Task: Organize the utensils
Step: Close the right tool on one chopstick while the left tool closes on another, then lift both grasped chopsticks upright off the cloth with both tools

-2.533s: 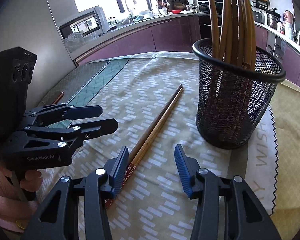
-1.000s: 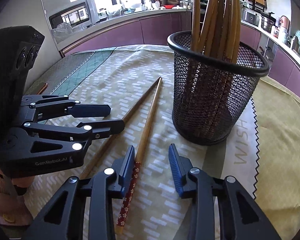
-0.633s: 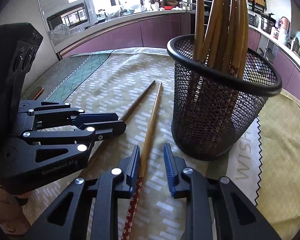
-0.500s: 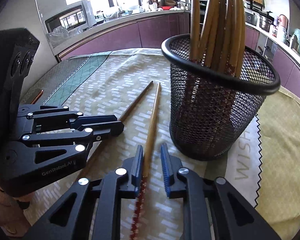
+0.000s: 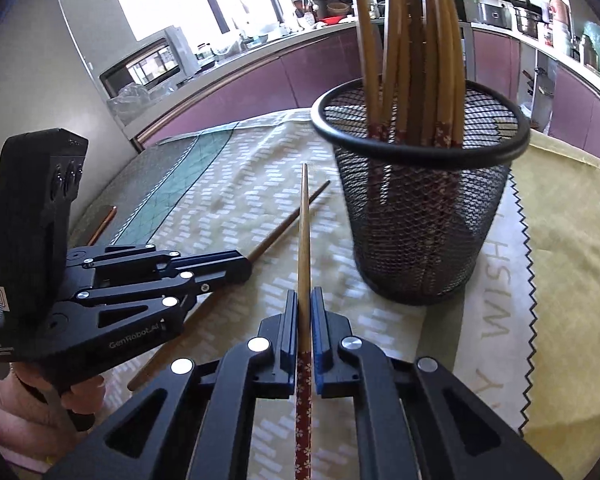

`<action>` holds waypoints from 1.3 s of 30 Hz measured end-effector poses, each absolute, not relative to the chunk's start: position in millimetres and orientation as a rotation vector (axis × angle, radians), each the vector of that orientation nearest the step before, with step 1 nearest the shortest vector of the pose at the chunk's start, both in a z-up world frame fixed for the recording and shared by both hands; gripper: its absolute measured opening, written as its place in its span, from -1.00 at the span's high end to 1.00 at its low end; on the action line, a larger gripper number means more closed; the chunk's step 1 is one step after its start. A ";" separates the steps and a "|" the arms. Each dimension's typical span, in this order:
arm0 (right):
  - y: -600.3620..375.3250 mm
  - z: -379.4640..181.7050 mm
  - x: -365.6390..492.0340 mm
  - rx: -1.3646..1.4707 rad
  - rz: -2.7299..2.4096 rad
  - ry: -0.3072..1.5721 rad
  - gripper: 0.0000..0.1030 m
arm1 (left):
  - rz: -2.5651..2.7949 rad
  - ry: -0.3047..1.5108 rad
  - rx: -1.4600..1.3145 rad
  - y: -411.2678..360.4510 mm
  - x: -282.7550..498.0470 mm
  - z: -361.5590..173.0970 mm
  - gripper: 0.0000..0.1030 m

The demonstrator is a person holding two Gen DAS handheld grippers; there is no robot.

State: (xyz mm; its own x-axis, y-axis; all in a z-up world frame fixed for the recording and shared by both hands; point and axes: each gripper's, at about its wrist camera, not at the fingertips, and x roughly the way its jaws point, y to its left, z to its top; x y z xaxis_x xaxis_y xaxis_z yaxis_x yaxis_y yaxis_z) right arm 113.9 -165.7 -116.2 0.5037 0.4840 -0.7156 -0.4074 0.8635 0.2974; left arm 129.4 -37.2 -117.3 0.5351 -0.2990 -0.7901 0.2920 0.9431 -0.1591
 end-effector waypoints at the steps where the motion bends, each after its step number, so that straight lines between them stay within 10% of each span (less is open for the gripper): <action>1: -165.5 -116.7 112.9 0.091 0.546 0.897 0.89 | -0.358 0.943 -0.002 -38.2 126.4 -117.3 0.85; 39: -168.0 -91.2 93.9 0.098 0.588 0.794 0.89 | -0.374 0.866 0.009 -36.0 110.2 -91.6 0.86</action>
